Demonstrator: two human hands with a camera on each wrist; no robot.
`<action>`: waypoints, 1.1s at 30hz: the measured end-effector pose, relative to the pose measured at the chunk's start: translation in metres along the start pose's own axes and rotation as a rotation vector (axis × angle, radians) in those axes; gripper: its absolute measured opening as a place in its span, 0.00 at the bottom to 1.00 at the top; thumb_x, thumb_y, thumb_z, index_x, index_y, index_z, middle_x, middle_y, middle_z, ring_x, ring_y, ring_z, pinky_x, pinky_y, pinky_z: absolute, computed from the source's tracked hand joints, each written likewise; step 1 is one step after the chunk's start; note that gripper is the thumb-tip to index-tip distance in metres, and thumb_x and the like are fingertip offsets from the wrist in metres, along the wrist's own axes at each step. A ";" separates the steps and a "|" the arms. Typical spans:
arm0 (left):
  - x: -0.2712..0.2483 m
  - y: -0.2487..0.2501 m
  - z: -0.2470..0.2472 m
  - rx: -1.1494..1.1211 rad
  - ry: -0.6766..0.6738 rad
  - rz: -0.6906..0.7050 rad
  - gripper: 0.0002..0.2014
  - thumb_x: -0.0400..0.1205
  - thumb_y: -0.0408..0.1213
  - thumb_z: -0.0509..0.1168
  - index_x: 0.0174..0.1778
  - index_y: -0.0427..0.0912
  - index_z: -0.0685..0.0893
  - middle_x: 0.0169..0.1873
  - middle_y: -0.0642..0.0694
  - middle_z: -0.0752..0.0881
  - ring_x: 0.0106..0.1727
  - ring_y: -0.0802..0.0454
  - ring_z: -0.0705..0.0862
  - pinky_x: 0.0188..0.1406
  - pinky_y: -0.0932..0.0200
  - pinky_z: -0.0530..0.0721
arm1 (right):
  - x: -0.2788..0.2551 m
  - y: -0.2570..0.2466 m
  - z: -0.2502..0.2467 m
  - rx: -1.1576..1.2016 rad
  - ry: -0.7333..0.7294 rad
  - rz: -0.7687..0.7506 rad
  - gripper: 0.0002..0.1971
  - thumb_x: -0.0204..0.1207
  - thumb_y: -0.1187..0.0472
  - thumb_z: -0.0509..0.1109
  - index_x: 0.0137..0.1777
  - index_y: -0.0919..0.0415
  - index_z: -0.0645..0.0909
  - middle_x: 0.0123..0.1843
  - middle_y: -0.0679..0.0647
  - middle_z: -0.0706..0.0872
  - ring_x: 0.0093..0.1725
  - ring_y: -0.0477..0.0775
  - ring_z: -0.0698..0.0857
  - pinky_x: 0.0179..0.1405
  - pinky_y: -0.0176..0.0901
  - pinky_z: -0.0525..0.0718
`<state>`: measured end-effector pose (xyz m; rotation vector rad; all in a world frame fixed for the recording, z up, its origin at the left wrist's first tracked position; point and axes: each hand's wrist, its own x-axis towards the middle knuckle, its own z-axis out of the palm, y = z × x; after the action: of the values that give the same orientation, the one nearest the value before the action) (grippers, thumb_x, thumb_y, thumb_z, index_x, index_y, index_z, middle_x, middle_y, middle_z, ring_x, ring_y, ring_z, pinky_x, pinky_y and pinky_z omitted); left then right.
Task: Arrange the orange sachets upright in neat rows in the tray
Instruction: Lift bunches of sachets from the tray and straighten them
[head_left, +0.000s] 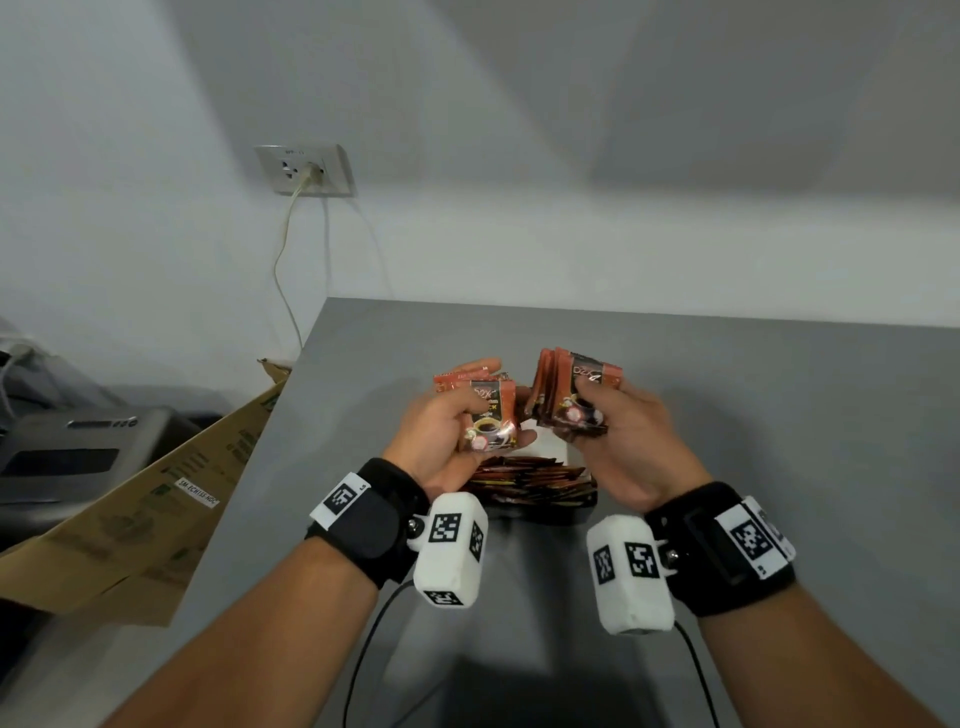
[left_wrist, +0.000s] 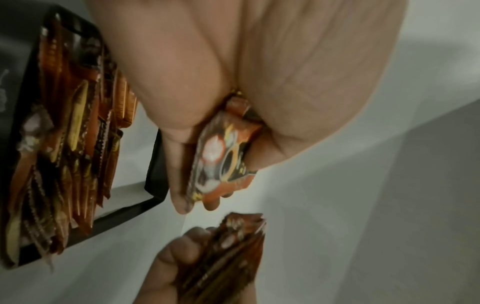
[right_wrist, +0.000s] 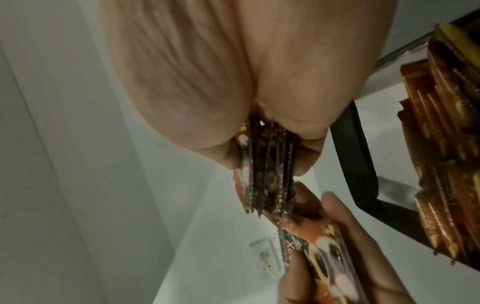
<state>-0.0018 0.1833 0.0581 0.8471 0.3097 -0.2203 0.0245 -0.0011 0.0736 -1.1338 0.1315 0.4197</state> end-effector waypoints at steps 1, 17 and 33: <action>-0.001 0.000 0.000 0.028 0.001 0.014 0.20 0.84 0.20 0.55 0.71 0.33 0.79 0.56 0.29 0.88 0.53 0.34 0.89 0.53 0.34 0.89 | 0.000 -0.002 -0.004 0.032 -0.005 -0.003 0.14 0.88 0.67 0.59 0.66 0.71 0.82 0.52 0.62 0.92 0.48 0.55 0.92 0.42 0.42 0.86; 0.003 -0.011 0.005 0.216 0.082 0.098 0.23 0.80 0.17 0.67 0.71 0.32 0.76 0.58 0.25 0.84 0.57 0.32 0.86 0.46 0.40 0.91 | -0.013 0.015 0.015 -0.046 -0.072 0.033 0.14 0.87 0.65 0.62 0.67 0.69 0.82 0.61 0.67 0.90 0.62 0.65 0.89 0.68 0.59 0.83; -0.001 0.002 -0.009 0.259 -0.047 0.011 0.19 0.83 0.21 0.65 0.70 0.35 0.77 0.53 0.32 0.89 0.48 0.37 0.91 0.43 0.45 0.92 | -0.004 -0.003 -0.016 -0.013 -0.081 -0.006 0.15 0.84 0.66 0.64 0.67 0.70 0.82 0.62 0.64 0.90 0.58 0.58 0.89 0.55 0.48 0.83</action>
<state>-0.0039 0.1912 0.0543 1.0975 0.2353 -0.2734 0.0243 -0.0176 0.0706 -1.1278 0.0543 0.4613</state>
